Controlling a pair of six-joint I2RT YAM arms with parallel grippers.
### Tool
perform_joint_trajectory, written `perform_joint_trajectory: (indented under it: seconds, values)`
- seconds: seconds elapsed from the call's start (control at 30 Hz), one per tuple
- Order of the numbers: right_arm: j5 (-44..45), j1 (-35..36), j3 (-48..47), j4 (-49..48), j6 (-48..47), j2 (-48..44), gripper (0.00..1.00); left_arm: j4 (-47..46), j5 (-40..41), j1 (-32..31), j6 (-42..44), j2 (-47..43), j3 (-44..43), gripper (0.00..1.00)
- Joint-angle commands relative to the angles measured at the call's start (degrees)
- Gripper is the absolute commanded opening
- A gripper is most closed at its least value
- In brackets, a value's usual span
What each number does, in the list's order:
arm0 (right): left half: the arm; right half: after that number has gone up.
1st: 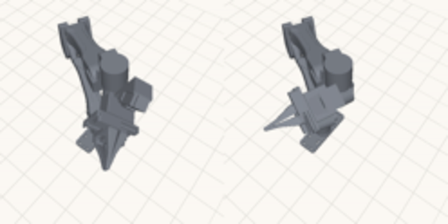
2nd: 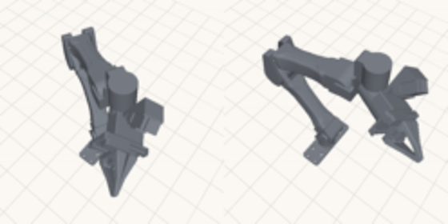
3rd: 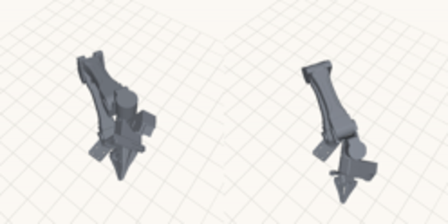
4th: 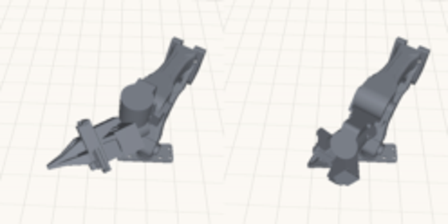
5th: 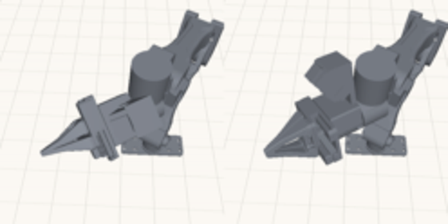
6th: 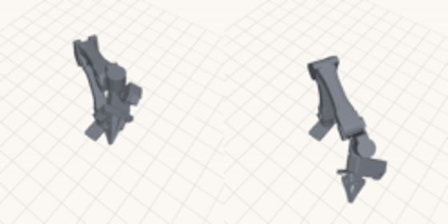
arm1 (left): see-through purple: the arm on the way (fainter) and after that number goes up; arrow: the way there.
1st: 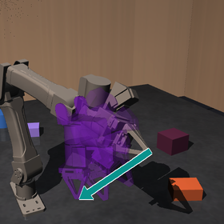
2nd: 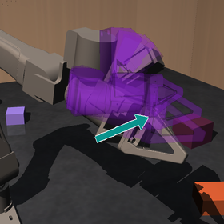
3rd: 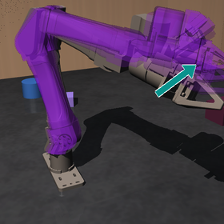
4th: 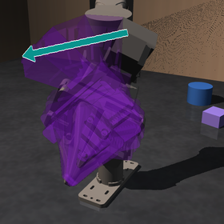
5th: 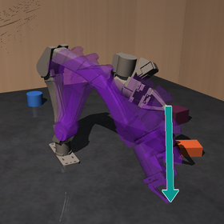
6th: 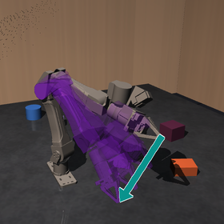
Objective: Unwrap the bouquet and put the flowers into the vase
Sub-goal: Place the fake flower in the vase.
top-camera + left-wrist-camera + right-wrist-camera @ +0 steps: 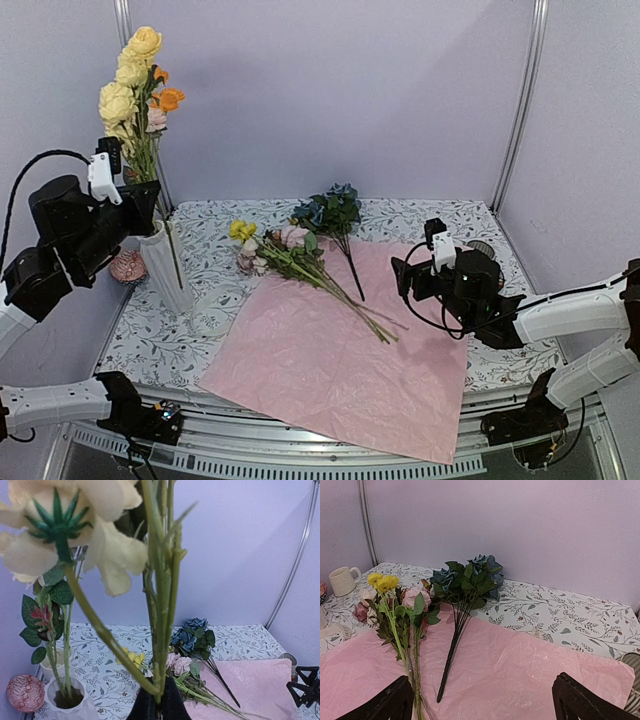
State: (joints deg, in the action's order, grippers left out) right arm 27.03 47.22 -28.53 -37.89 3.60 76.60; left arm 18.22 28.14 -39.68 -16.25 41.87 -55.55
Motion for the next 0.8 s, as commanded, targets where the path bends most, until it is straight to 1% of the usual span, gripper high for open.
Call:
perform_joint_trajectory:
  seconds: [0.0, 0.1, 0.23, 0.37, 0.6, 0.77]
  values:
    - [-1.65, -0.08, 0.75, -2.34, -0.66, 0.64, 0.99, -5.54, 5.01, 1.29, 6.66, -0.67, -3.99, 0.00]
    - [-1.65, -0.12, 0.91, -2.60, -1.02, 0.44, 0.99, -9.21, 8.39, 1.60, 10.82, -1.00, -4.21, 0.00]
    - [-1.69, -0.04, 1.15, -3.20, -1.57, 0.43, 0.99, -19.33, 13.97, 2.18, 15.53, -2.59, -1.48, 0.00]
    - [-1.65, -0.10, 1.16, -3.33, -1.78, 0.41, 0.99, -28.15, 17.26, 3.57, 15.63, -3.63, 1.47, 0.00]
    - [-1.88, -0.11, 1.43, -3.50, -1.97, 0.13, 0.99, -33.59, 15.84, 7.76, 13.72, -0.76, 2.03, 0.00]
    - [-2.23, -0.12, 1.42, -3.81, -2.01, 0.19, 0.99, -36.76, 12.26, 12.11, 10.74, 0.68, 4.61, 0.00]
